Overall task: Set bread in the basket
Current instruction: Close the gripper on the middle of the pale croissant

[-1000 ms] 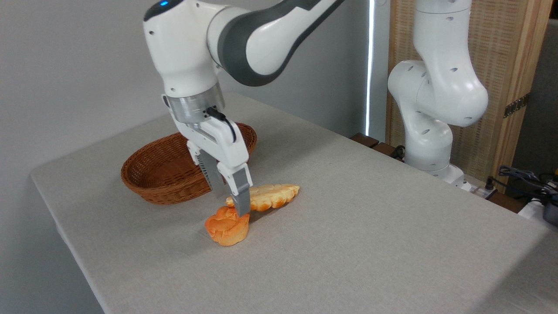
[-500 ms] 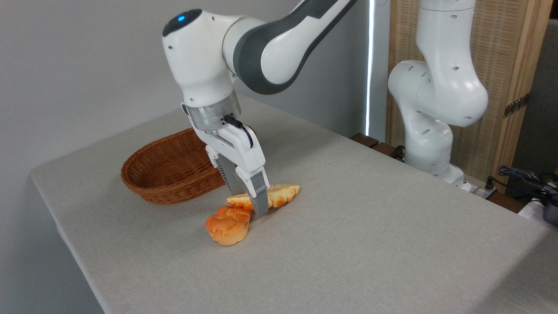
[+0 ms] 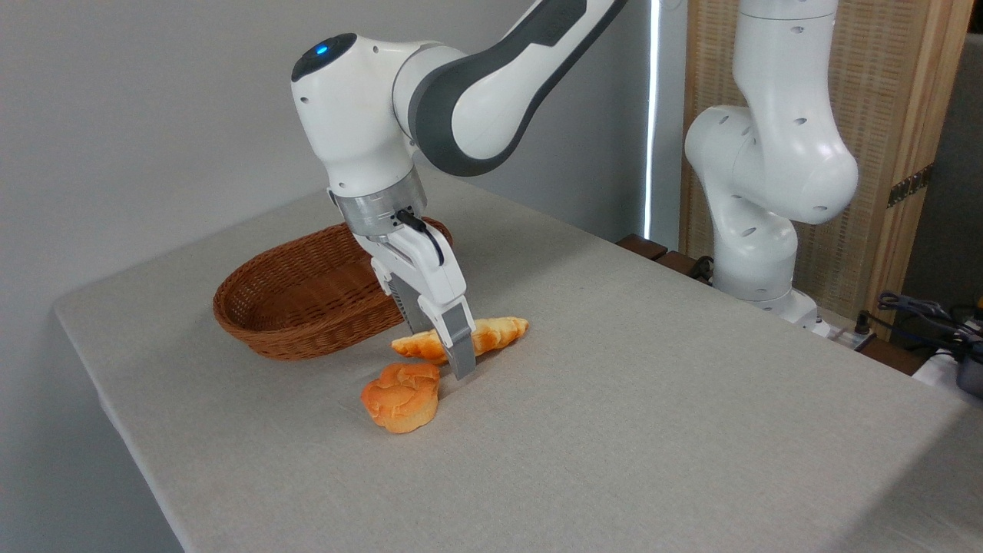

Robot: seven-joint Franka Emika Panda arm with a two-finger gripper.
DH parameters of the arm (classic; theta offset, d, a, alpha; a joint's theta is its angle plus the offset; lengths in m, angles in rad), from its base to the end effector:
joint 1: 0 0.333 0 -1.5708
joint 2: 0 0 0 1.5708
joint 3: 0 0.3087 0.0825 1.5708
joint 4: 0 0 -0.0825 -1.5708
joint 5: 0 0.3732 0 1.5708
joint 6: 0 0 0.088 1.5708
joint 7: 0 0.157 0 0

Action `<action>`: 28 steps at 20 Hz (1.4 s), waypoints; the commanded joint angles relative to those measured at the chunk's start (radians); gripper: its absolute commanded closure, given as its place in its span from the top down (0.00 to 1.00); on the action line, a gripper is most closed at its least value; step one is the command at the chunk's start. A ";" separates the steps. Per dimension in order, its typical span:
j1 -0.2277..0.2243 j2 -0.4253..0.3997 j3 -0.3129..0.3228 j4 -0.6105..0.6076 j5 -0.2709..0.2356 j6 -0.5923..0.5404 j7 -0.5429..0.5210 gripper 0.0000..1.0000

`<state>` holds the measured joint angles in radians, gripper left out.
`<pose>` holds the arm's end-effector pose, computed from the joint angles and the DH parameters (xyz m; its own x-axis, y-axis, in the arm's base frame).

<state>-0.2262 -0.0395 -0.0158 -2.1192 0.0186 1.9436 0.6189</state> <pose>0.4881 -0.1183 0.3675 0.6380 -0.7605 -0.1204 -0.7594 -0.6474 0.0650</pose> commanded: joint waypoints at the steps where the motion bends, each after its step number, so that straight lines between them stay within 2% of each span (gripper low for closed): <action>1: -0.027 -0.019 0.005 -0.030 -0.002 0.014 -0.014 0.92; 4: -0.036 -0.013 0.005 -0.031 -0.008 0.017 -0.013 0.54; 5: -0.036 -0.011 0.007 -0.031 -0.014 0.015 -0.013 0.48; 6: -0.036 -0.011 0.007 -0.031 -0.014 0.017 -0.013 0.36; 8: -0.036 -0.011 0.007 -0.031 -0.014 0.017 -0.013 0.28; 11: -0.036 -0.011 0.007 -0.031 -0.014 0.015 -0.011 0.25; 25: -0.036 -0.026 0.014 -0.016 -0.016 0.006 -0.013 0.26; 28: -0.036 -0.043 0.017 0.018 -0.045 -0.011 -0.013 0.26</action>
<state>-0.2539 -0.0496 -0.0125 -2.1278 0.0102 1.9436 0.6185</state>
